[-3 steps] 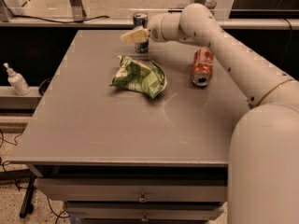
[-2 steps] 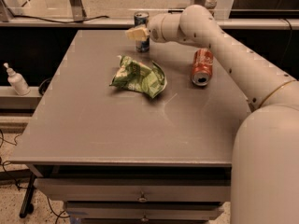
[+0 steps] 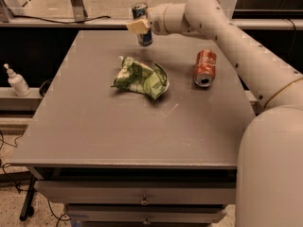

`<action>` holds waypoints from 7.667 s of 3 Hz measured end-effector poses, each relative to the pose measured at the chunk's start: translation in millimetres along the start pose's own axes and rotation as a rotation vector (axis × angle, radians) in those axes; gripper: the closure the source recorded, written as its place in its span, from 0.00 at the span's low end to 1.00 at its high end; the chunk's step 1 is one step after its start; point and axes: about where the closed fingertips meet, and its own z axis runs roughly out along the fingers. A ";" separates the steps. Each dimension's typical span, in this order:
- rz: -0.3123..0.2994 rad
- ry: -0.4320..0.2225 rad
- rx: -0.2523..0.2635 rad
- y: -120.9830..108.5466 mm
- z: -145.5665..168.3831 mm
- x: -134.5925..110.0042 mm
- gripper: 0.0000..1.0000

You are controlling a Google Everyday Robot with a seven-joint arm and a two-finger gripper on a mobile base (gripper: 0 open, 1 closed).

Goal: Knock redbull can over

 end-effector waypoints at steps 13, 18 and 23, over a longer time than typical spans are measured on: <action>-0.335 0.763 -0.365 216.8 -246.6 104.6 0.59; -0.372 0.728 -0.376 217.6 -231.7 95.9 0.00; -0.175 0.348 0.059 59.4 -355.3 5.7 0.00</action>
Offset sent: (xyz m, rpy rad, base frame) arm -0.0487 0.0014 0.0665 -0.2496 0.0008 0.2081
